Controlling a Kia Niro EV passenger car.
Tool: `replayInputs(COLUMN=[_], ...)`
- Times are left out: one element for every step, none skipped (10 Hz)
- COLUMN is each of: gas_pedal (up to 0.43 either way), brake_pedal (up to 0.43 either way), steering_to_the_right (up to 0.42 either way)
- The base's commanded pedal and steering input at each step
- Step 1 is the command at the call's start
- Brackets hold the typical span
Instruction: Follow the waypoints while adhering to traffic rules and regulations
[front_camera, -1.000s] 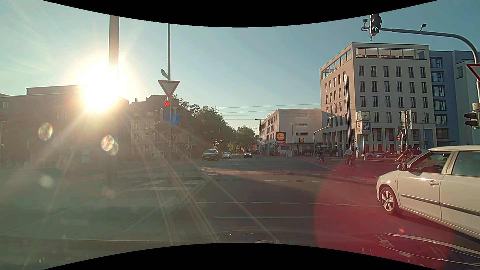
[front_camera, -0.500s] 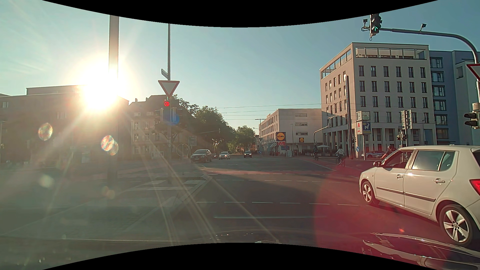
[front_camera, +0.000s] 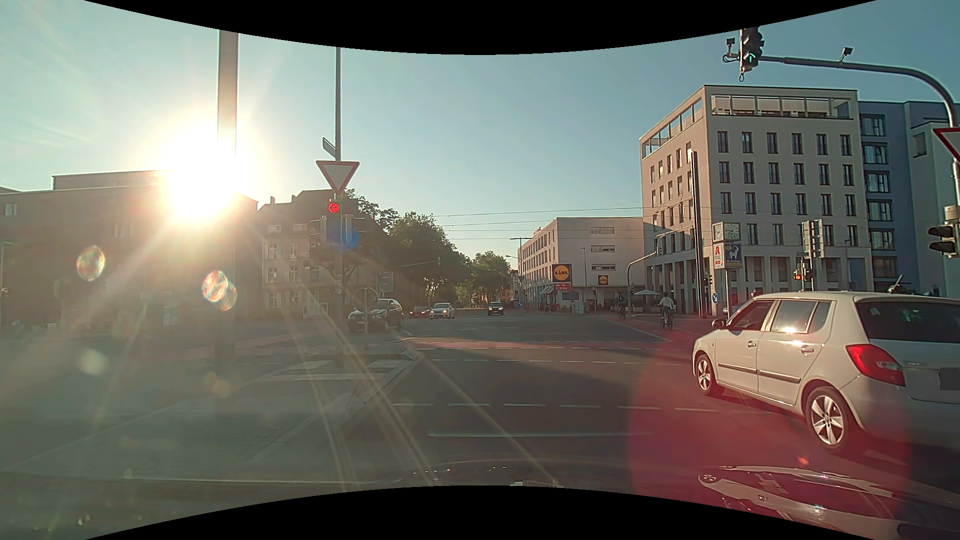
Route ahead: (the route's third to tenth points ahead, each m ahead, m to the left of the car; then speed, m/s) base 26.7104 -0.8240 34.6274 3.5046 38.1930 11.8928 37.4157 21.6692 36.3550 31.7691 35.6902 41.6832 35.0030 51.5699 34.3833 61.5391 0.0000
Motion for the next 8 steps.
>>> replayInputs(gas_pedal=[0.0,0.0,0.0,0.0,0.0,0.0,0.0,0.0], brake_pedal=[0.226,0.226,0.226,0.226,0.226,0.226,0.226,0.226], steering_to_the_right=[-0.002,-0.002,-0.002,-0.002,-0.002,-0.002,-0.002,-0.002])
